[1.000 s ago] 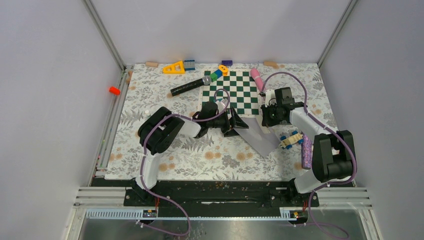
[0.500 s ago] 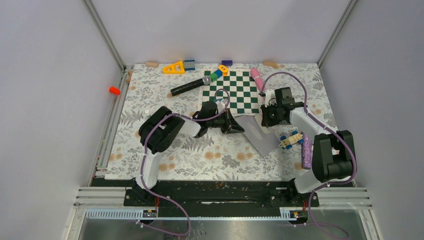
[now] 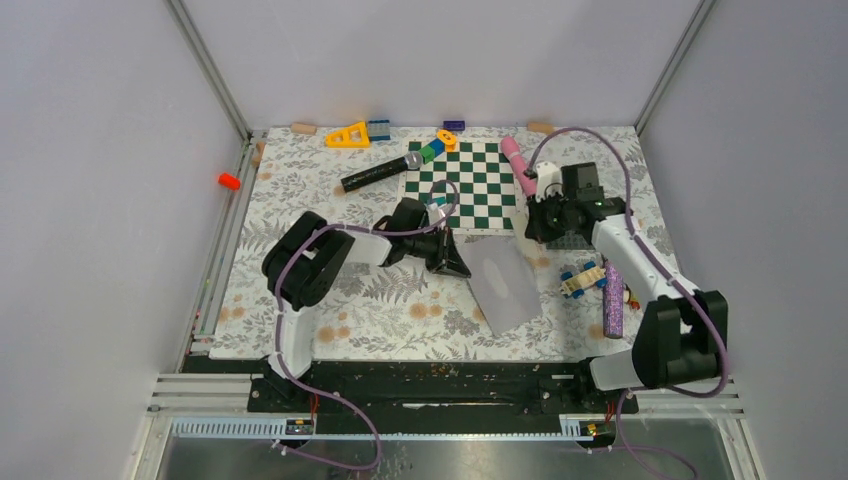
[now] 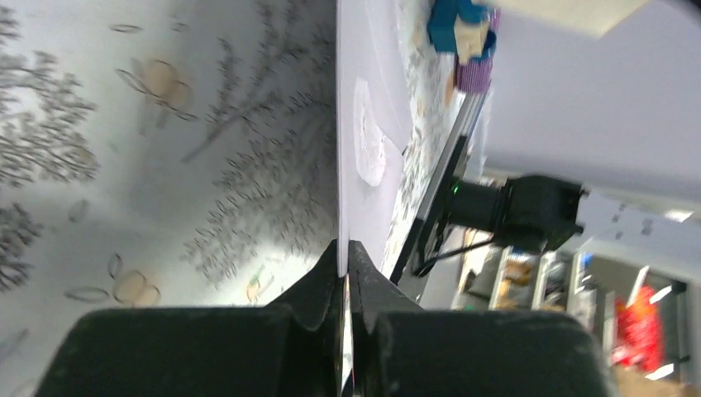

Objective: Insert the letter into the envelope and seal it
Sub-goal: Pick up the envelope from the center of the board.

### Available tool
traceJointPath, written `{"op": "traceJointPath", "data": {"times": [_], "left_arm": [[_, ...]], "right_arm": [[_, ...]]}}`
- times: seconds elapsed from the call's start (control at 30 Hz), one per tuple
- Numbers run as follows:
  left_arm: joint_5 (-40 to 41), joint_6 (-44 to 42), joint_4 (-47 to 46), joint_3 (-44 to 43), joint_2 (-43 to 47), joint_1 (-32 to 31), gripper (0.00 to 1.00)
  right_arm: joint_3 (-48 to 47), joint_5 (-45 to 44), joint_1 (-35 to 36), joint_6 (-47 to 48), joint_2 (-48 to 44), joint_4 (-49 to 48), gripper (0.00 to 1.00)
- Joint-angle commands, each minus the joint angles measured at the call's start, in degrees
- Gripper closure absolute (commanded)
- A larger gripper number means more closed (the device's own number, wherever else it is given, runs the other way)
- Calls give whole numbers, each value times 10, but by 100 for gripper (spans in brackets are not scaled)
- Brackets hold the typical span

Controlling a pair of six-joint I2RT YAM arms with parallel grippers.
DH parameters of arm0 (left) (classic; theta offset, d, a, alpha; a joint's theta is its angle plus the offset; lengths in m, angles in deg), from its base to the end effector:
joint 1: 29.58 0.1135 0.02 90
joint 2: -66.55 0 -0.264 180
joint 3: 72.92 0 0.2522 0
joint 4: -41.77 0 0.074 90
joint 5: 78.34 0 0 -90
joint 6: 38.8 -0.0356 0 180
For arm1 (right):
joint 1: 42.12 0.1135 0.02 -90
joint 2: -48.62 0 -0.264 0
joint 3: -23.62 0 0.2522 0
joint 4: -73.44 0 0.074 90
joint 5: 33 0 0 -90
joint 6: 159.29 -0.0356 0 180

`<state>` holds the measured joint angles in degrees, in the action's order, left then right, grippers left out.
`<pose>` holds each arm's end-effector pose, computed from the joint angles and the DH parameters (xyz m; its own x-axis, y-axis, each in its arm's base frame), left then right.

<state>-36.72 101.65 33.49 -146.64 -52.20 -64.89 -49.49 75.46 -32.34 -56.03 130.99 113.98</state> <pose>0.3139 -0.2549 0.1081 -0.9838 0.0692 -0.1653 0.1792 0.3913 -0.9026 0.2971 0.0626 0.2523 -0.6495 -0.3327 -0.6837 -0.5255 0.8463 0.0874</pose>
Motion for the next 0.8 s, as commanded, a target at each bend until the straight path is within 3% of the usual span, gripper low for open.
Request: {"op": "traceJointPath", "data": {"times": [0.0,0.17,0.33,0.53,0.67,0.77], "left_arm": [[-78,-204,136,-17,92,13,100],[-125,-364,252,-44,139,35,100],[-158,-564,428,-101,161,43,100],[-276,-744,656,-189,149,80,100],[-326,-804,720,-202,146,103,100],[-347,-859,774,-210,142,117,100]], "right_arm": [[-47,97,-17,18,-61,25,100],[-50,249,-23,-9,-88,14,100],[-17,393,-23,-77,-94,-53,100],[71,445,-22,-137,-152,-195,100],[161,456,-22,-210,-195,-357,100],[191,447,-22,-222,-207,-395,100]]}}
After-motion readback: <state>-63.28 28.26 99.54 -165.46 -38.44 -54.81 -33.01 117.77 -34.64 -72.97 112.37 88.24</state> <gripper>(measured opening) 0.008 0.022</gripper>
